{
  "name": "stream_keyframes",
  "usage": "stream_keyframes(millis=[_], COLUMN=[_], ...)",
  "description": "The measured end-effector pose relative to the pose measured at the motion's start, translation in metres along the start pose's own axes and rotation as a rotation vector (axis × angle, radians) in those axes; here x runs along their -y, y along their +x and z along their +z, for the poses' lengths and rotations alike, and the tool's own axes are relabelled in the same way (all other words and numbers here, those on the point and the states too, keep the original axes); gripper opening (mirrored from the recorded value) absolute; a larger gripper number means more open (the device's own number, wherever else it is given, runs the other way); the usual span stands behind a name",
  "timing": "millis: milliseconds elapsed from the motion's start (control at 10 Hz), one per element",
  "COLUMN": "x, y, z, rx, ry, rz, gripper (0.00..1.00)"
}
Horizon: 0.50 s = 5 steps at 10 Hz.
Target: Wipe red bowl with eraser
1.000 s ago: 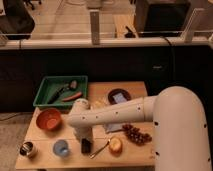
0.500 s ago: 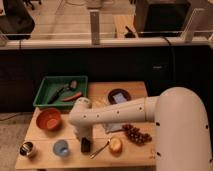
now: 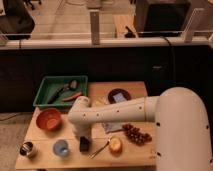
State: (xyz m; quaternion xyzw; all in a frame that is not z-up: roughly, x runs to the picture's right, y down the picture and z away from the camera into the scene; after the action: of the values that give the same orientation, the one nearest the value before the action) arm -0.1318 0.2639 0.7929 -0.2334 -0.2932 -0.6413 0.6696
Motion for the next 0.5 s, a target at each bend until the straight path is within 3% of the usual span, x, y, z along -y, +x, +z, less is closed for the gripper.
stream_keyframes(millis=[300,500], x=[0.022,0.065], y=[0.009,0.02], z=[-0.008,-0.023], rx=[-0.02,-0.05], ry=[-0.016,-0.026], rz=[-0.085,-0.189], gripper=[0.0,0.0])
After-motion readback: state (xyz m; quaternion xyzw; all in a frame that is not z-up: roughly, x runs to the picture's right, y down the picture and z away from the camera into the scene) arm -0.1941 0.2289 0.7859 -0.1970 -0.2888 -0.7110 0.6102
